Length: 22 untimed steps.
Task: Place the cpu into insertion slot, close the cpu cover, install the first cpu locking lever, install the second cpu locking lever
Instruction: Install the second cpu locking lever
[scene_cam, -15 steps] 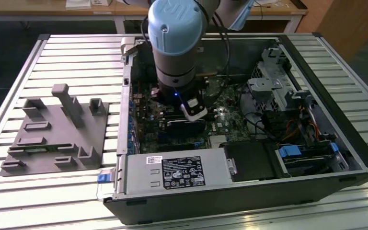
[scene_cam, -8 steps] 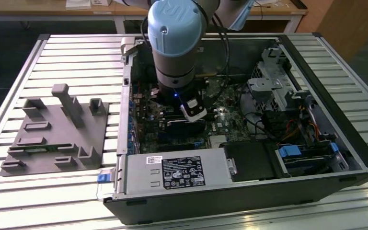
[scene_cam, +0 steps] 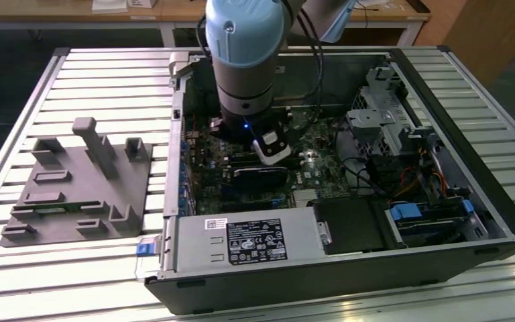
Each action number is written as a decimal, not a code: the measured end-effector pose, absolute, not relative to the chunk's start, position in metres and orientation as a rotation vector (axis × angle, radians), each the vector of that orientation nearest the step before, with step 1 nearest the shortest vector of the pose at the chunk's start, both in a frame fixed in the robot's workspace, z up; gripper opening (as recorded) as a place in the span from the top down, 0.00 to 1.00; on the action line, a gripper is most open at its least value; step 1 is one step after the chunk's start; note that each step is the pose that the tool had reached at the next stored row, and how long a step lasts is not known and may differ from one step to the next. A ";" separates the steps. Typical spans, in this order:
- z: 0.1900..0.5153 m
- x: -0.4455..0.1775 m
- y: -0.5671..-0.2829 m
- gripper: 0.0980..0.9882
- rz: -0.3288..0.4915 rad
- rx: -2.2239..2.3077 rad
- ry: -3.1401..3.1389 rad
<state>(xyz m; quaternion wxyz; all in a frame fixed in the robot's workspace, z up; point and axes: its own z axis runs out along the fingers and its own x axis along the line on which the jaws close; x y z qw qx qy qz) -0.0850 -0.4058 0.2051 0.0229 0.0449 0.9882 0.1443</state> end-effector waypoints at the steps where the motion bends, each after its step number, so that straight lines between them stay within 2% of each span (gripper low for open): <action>1: 0.208 -0.085 -0.406 0.99 0.447 0.139 3.060; 7: 0.220 -0.085 -0.406 0.99 0.432 0.138 3.062; 12: 0.223 -0.085 -0.406 0.99 0.344 0.140 3.070; 22: 0.223 -0.057 -0.406 0.99 0.339 0.143 3.075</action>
